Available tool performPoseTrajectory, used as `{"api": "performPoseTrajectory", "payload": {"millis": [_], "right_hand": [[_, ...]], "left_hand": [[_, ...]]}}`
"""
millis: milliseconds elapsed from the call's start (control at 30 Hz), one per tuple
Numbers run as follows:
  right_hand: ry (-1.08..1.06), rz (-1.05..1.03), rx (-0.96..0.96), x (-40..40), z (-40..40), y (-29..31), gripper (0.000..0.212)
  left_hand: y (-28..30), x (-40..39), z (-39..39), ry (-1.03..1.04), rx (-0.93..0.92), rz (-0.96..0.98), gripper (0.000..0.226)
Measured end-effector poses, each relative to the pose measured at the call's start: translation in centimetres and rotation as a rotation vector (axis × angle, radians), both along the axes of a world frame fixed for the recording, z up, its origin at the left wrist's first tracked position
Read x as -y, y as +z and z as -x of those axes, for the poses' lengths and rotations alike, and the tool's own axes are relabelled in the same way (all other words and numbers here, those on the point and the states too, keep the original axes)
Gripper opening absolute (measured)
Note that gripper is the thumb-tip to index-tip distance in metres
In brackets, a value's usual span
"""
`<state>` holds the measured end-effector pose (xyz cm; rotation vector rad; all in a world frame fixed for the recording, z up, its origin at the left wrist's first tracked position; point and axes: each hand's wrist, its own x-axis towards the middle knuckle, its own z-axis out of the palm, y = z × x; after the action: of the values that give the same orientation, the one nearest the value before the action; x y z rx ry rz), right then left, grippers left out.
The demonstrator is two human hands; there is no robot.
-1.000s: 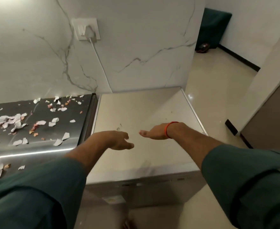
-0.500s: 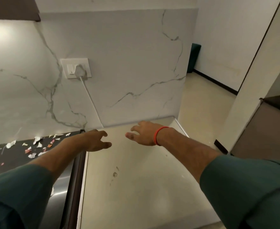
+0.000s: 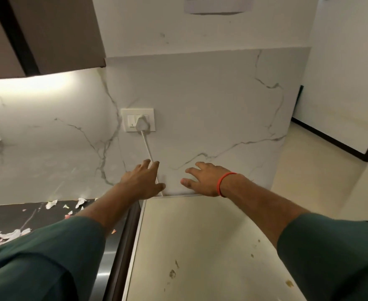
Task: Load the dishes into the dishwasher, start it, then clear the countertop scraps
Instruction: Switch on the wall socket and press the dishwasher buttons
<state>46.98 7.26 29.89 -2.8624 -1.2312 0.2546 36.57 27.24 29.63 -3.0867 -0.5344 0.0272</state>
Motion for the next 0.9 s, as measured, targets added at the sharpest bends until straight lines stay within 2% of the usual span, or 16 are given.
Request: {"api": "performPoseTrajectory", "payload": {"millis": [267, 567, 900], "right_hand": [[0.038, 0.022, 0.006, -3.8, -1.5, -0.5, 0.073], [0.004, 0.119, 0.018, -4.2, -1.8, 0.0, 0.07], [-0.012, 0.204, 0.053, -4.9, -1.1, -0.3, 0.07]], "left_hand": [[2.0, -6.2, -2.8, 0.157, 0.006, -0.013, 0.095], [3.0, -13.4, -7.5, 0.152, 0.075, -0.108, 0.095], [0.6, -15.1, -9.2, 0.124, 0.152, -0.201, 0.098]]}}
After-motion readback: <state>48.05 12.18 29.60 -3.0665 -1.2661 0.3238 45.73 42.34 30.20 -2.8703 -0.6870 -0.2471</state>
